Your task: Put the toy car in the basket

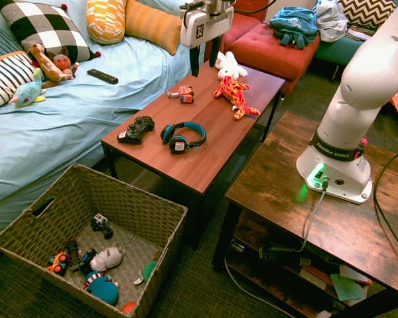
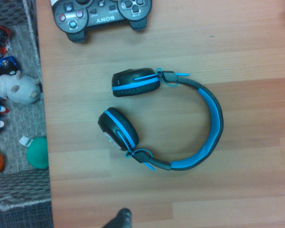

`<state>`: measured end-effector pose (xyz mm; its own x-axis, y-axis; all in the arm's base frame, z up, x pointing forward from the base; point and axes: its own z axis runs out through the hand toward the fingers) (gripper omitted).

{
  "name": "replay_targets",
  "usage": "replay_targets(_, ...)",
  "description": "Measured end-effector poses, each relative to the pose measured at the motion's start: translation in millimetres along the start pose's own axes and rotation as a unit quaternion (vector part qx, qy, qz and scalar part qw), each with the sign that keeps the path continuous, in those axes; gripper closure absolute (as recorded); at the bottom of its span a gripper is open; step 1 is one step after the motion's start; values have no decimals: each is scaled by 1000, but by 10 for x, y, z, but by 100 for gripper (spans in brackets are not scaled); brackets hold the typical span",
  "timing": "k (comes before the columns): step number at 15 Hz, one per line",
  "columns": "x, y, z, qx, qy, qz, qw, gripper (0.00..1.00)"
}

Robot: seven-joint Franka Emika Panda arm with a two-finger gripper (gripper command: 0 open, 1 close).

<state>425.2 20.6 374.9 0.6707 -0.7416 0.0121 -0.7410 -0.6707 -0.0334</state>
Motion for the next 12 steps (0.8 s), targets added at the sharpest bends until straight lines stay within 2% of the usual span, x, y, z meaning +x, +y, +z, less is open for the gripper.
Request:
replay_targets(4,230,108,-26,15,-2,-2,1000,0)
replay_targets(8,1372,630,-45,64,-47,51,996,0)
replay_targets(12,2147,417,461,66,-126,86,986,0)
